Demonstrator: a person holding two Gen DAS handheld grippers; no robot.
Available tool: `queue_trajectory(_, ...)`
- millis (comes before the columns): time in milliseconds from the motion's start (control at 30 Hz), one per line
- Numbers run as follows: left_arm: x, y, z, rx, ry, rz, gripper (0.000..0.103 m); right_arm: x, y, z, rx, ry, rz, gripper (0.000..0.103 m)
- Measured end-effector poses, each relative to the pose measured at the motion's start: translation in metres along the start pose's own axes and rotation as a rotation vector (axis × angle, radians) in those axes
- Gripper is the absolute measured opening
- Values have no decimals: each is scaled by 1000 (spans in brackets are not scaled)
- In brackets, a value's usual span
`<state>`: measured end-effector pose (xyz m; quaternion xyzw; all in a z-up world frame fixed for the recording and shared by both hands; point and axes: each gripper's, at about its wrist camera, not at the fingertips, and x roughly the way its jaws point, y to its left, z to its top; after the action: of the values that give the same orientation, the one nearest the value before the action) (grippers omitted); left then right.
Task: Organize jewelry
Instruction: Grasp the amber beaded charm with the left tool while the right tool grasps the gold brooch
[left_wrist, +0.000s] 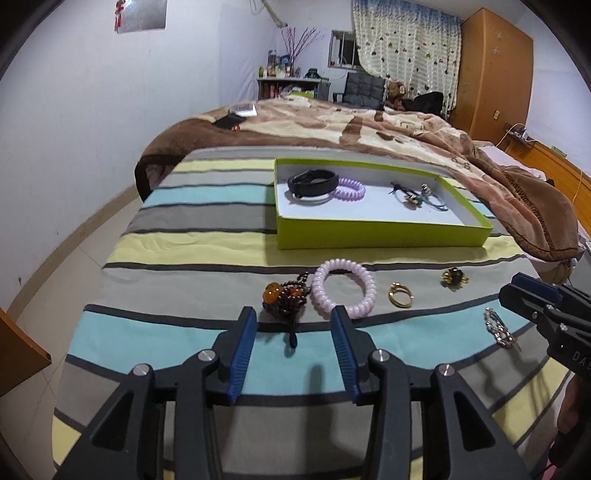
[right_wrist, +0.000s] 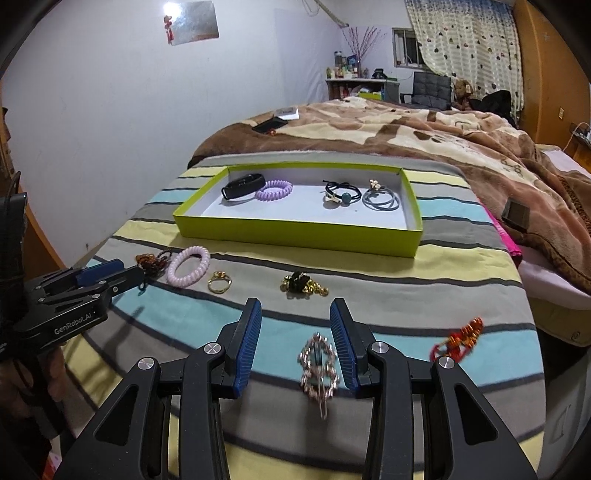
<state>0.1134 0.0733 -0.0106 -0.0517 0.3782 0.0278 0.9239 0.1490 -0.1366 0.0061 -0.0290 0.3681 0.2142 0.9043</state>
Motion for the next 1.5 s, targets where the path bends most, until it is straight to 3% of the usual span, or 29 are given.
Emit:
queue_trajectory(333,24,11,6,-50,76,-13,44,35,-1,15,-50,92,9,40)
queue_trajectory(767,35,9,17,-53,100,5,44,64,0,20,-86,164,13,40)
queue_trajectory(867,37,6,18,-36,99,11,32,65,0,19,-94,168,12,39)
queue_trajectory(967,37,3,18,-22,98,16,29,64,3,18,-115,167,-8,28)
queue_trajectory(1133,36,3,19,-19,91,12,27,64,4,18,-122,163,-11,25)
queue_trajectory(1200,34,2,18,-16,84,10,27,61,5,17,-119,156,-5,17)
queue_trajectory(1500,25,-1,16,4,61,4,27,58,5,16,-111,146,5,17)
